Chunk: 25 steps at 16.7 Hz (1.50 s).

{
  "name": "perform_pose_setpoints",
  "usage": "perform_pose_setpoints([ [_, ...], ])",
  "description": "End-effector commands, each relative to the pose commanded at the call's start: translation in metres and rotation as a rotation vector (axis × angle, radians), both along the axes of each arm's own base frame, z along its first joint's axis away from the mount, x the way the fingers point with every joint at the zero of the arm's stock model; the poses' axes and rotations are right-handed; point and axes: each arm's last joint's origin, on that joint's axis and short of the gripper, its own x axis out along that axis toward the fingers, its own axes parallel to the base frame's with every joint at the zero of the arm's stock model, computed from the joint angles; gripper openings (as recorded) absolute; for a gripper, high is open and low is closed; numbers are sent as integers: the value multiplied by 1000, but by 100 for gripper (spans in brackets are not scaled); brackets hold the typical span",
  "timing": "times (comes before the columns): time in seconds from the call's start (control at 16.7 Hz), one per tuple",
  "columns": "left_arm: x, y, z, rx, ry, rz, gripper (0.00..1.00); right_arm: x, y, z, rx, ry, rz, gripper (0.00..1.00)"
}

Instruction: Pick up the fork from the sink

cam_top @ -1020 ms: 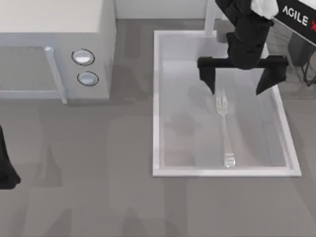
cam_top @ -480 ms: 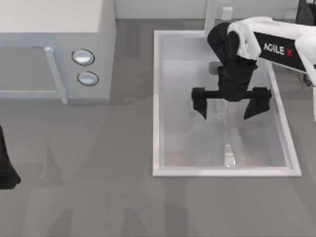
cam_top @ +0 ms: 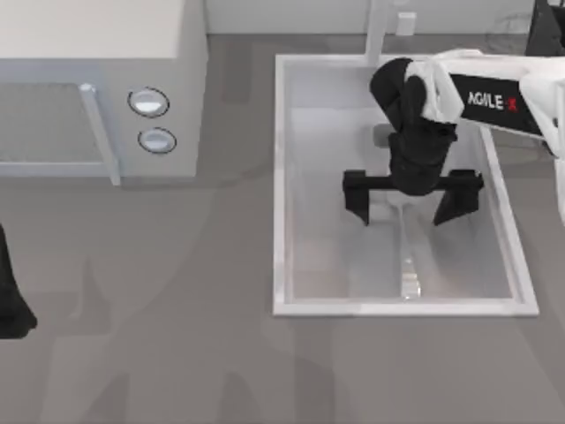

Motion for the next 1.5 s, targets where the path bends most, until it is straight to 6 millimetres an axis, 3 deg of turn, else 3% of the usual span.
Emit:
perform_pose_setpoints([
  [0.72, 0, 0, 0, 0, 0, 0, 100, 0, 0, 0, 0, 0, 0, 2],
  [1.2, 0, 0, 0, 0, 0, 0, 100, 0, 0, 0, 0, 0, 0, 0],
  [1.26, 0, 0, 0, 0, 0, 0, 100, 5, -1, 23, 0, -45, 6, 0],
  [1.5, 0, 0, 0, 0, 0, 0, 100, 10, 2, 46, 2, -52, 6, 0],
])
